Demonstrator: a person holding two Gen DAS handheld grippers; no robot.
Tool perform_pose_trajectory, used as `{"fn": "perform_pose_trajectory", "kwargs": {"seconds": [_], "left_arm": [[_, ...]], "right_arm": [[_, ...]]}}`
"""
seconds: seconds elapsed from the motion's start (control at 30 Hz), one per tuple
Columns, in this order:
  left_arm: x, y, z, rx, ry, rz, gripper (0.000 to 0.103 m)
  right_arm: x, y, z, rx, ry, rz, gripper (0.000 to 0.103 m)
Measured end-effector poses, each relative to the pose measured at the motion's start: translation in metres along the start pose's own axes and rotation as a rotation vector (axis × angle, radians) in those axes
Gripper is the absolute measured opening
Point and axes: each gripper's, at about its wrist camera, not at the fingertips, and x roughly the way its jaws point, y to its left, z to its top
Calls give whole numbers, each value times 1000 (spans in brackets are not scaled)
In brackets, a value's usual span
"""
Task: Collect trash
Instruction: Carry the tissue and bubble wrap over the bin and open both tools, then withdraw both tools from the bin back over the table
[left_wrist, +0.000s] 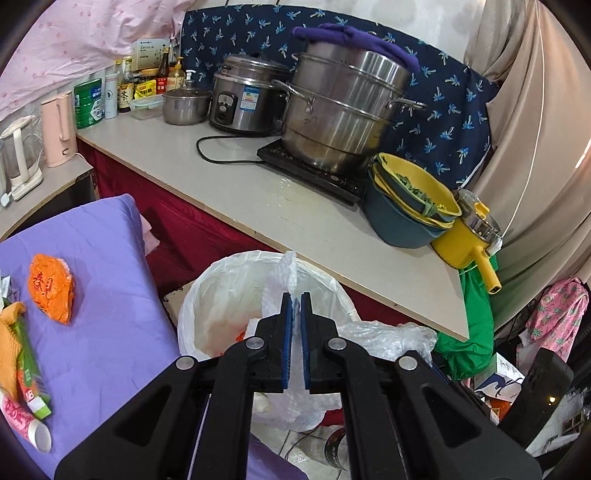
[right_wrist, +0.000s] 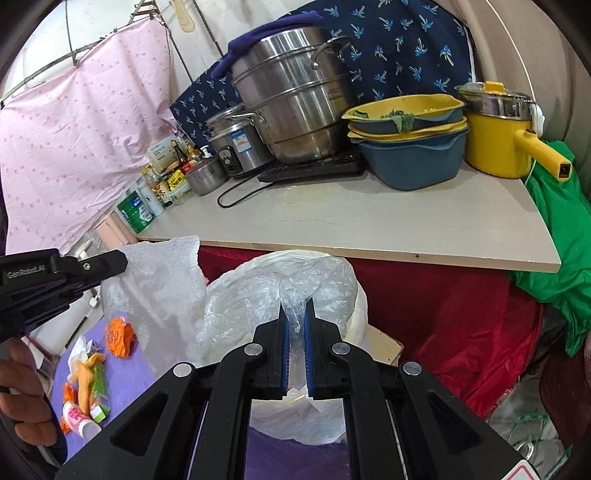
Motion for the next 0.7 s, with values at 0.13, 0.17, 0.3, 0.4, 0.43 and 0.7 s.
{"fn": "perform_pose_trajectory", "kwargs": {"seconds": [0.13,0.17,0.3,0.4,0.43,0.7], "left_arm": [[17,7,-1,-18,15,-13,6],[19,9,-1,-22,17,-15,11],[17,16,1,-23,-15,15,36],[11,22,2,-28,-33,36,45],[9,27,2,-36,-35,43,46],[-12,54,-2,-71,-72,128,51]], "right_arm": [[11,-2,-1,0,14,-6,7],[13,-1,-2,-1,17,-6,7],[22,7,-1,-11,27,-1,7],[28,16,0,-22,29,9,7],[29,19,1,-27,29,12,7],[38,47,7,-77,24,38,11]]}}
